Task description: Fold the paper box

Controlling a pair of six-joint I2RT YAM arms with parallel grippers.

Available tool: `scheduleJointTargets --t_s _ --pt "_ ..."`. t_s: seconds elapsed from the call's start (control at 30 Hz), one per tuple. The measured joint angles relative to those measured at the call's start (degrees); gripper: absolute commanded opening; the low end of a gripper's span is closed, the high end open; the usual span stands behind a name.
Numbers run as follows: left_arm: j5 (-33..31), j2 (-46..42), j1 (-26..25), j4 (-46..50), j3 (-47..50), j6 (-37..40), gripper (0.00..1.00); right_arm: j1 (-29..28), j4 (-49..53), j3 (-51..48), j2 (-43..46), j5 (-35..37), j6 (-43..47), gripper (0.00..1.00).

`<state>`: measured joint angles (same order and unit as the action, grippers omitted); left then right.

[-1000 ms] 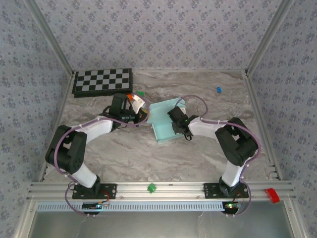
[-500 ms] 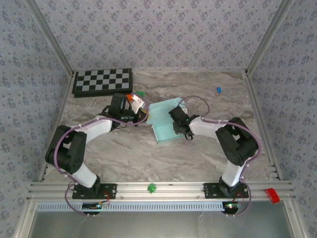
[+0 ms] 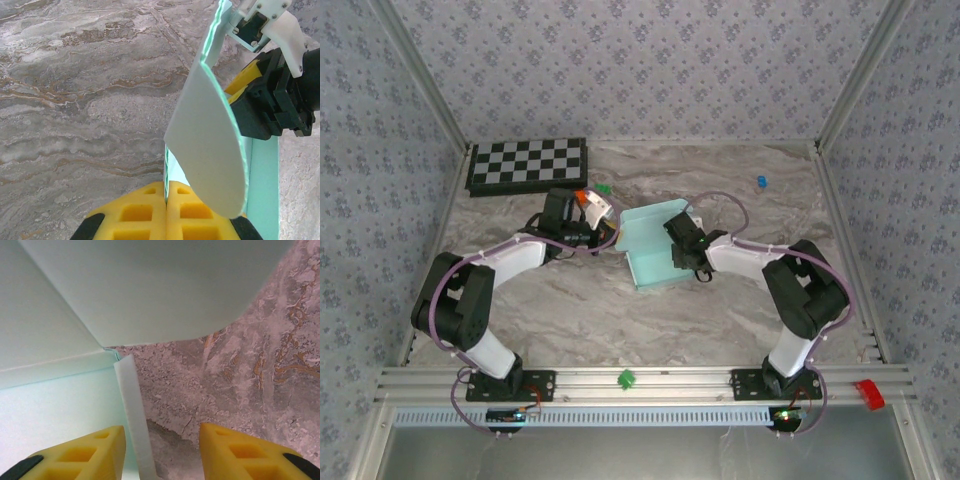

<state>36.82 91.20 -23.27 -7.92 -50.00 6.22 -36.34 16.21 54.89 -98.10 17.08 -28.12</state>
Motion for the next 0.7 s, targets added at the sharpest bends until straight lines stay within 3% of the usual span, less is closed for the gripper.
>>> scheduleJointTargets --t_s 0.17,0.37,0.7 --pt "0.00 0.00 0.00 0.00 -0.04 0.00 0.02 0.04 -0.07 0.00 0.35 -1.07 -0.02 0.49" --pt "-0.04 0.07 0.00 0.31 -1.07 0.42 0.27 0.61 -0.52 -1.73 3.50 -2.08 -0.63 0.56" --pt "-0.85 0.33 -0.11 0.46 -2.36 1.75 0.58 1.81 -2.34 -7.17 12.04 -2.99 -0.52 0.60"
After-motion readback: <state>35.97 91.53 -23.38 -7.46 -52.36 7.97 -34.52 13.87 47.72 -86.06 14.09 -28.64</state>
